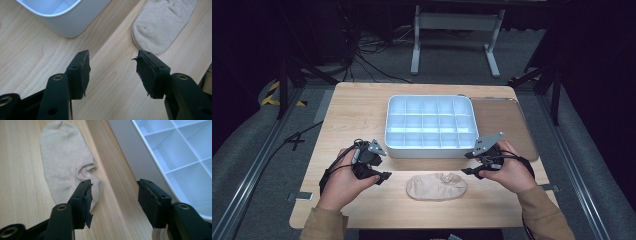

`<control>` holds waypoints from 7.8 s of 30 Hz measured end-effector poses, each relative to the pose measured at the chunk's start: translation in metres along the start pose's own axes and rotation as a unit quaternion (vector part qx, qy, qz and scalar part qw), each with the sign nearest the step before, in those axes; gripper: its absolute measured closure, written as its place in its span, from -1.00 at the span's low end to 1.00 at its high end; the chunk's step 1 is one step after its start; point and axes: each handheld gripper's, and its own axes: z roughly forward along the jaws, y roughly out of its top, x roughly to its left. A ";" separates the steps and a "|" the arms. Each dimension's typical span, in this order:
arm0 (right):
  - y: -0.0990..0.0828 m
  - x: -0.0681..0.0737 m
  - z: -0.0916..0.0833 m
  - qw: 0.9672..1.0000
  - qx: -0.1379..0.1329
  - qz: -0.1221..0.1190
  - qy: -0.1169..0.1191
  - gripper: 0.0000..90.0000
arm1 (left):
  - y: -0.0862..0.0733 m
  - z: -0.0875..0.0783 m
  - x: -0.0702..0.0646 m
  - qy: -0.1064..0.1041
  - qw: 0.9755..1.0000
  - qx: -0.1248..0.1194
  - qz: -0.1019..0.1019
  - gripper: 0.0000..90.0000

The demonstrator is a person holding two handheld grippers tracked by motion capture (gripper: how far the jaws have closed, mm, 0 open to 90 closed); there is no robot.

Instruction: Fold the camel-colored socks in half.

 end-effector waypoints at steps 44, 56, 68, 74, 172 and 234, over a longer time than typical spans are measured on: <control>-0.031 0.010 -0.008 0.997 0.017 0.074 0.005 0.21 | 0.034 0.012 -0.022 -0.064 0.998 0.014 0.018 0.11; -0.034 0.018 -0.008 0.998 0.016 0.069 0.004 0.20 | 0.044 0.032 -0.030 -0.081 0.996 0.033 0.022 0.18; -0.030 0.025 0.004 0.998 0.024 0.051 0.017 0.20 | 0.042 0.066 -0.032 -0.082 0.995 0.063 -0.006 0.31; -0.028 0.028 0.009 0.998 0.027 0.046 0.025 0.21 | 0.039 0.076 -0.031 -0.085 0.992 0.091 -0.020 0.32; -0.024 0.063 0.043 0.997 -0.024 0.072 0.016 0.99 | 0.060 0.055 -0.059 -0.093 0.988 0.124 -0.014 0.85; -0.040 0.065 0.050 0.997 -0.026 0.073 0.004 1.00 | 0.106 0.114 -0.093 -0.149 0.988 0.039 0.014 0.78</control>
